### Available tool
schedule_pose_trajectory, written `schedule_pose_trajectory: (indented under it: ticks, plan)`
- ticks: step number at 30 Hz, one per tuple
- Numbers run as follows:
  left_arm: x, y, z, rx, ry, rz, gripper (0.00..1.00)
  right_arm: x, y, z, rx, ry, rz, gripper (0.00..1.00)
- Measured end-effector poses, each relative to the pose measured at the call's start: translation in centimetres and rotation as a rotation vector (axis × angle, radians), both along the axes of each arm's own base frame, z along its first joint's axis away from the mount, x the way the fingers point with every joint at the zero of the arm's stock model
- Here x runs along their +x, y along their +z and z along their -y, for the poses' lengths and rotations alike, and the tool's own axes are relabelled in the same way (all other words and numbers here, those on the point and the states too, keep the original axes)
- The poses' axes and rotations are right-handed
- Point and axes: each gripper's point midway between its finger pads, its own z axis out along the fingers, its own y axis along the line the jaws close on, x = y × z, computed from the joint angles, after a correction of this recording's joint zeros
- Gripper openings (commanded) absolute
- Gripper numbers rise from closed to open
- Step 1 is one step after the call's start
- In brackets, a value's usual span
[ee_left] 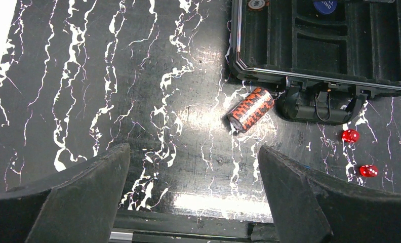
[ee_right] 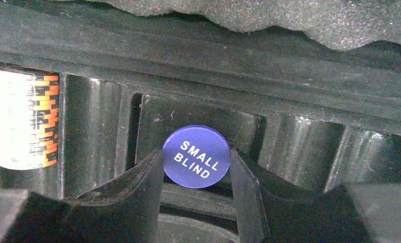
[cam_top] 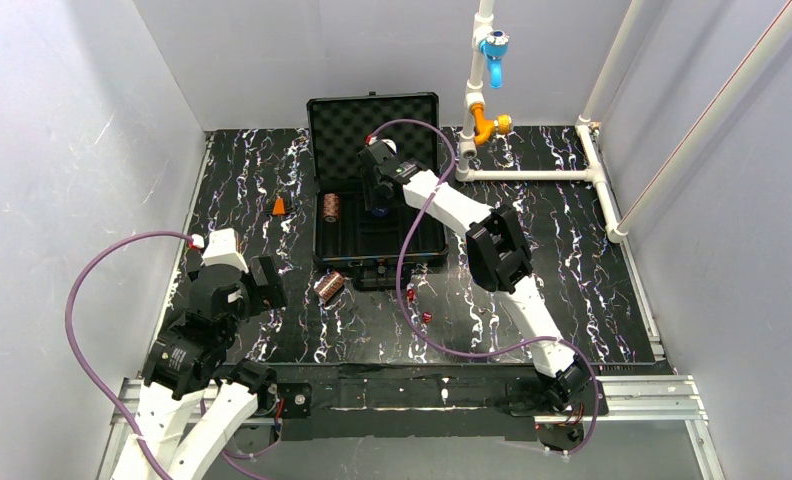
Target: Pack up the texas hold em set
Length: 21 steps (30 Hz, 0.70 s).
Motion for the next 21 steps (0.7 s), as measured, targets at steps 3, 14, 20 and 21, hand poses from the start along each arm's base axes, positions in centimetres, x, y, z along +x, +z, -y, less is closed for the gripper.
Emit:
schedule_pose_trajectory:
  ticks: [3,14,20,21]
  plan:
    - [0.0,-0.1,0.0,0.001,0.000,-0.003,0.98,0.1,-0.1,-0.1,0.009,0.003,-0.004,0.55]
    - [0.1,-0.2,0.0,0.005,0.000,-0.012,0.98,0.4,-0.3,-0.7,0.043,0.010,-0.005,0.98]
    - [0.1,-0.2,0.1,0.006,0.000,-0.015,0.98,0.4,0.0,-1.3,0.067,0.027,-0.005,0.98]
    - [0.2,-0.3,0.1,0.007,0.000,-0.017,0.98,0.3,0.0,-1.3,0.068,0.031,-0.006,0.98]
